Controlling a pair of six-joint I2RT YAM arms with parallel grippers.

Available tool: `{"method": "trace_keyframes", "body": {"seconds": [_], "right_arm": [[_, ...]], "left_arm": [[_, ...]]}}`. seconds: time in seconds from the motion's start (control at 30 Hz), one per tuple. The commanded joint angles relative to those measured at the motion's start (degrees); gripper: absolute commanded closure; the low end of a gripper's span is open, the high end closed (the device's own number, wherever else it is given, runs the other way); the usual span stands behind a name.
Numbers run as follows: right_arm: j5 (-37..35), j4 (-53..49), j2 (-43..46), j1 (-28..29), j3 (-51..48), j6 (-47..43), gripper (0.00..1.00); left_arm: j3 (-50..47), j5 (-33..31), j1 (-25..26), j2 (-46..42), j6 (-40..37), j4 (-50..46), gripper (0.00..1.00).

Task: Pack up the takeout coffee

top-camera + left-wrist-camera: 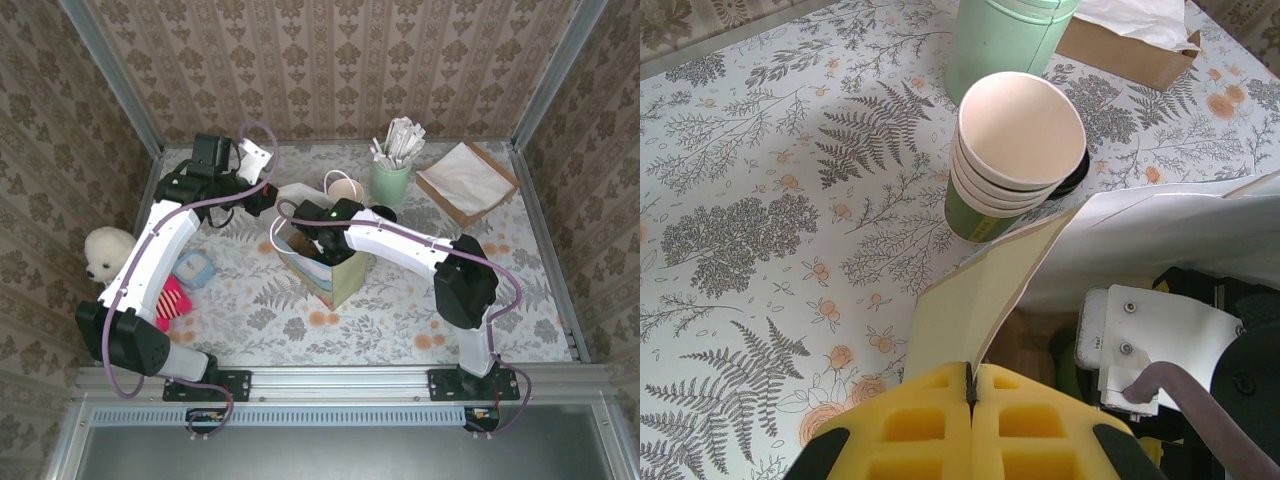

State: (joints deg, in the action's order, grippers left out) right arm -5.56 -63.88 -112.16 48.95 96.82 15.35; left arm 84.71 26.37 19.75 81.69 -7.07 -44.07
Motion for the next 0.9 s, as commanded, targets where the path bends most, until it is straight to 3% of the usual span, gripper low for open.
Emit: {"method": "trace_keyframes", "body": {"seconds": [0.0, 0.2, 0.87], "right_arm": [[1.71, -3.12, -1.33, -0.07, 1.21, 1.13, 0.27], [1.74, -2.63, -0.08, -0.05, 0.93, 2.53, 0.19], [2.77, -2.48, 1.87, -0.04, 2.02, 2.17, 0.13]], "left_arm": [[0.73, 0.96, -0.25, -0.49, 0.29, 2.33, 1.0], [0.51, 0.8, -0.24, -0.57, 0.11, 2.41, 1.0], [0.1, 0.52, -0.32, -0.84, 0.12, 2.56, 1.0]]}}
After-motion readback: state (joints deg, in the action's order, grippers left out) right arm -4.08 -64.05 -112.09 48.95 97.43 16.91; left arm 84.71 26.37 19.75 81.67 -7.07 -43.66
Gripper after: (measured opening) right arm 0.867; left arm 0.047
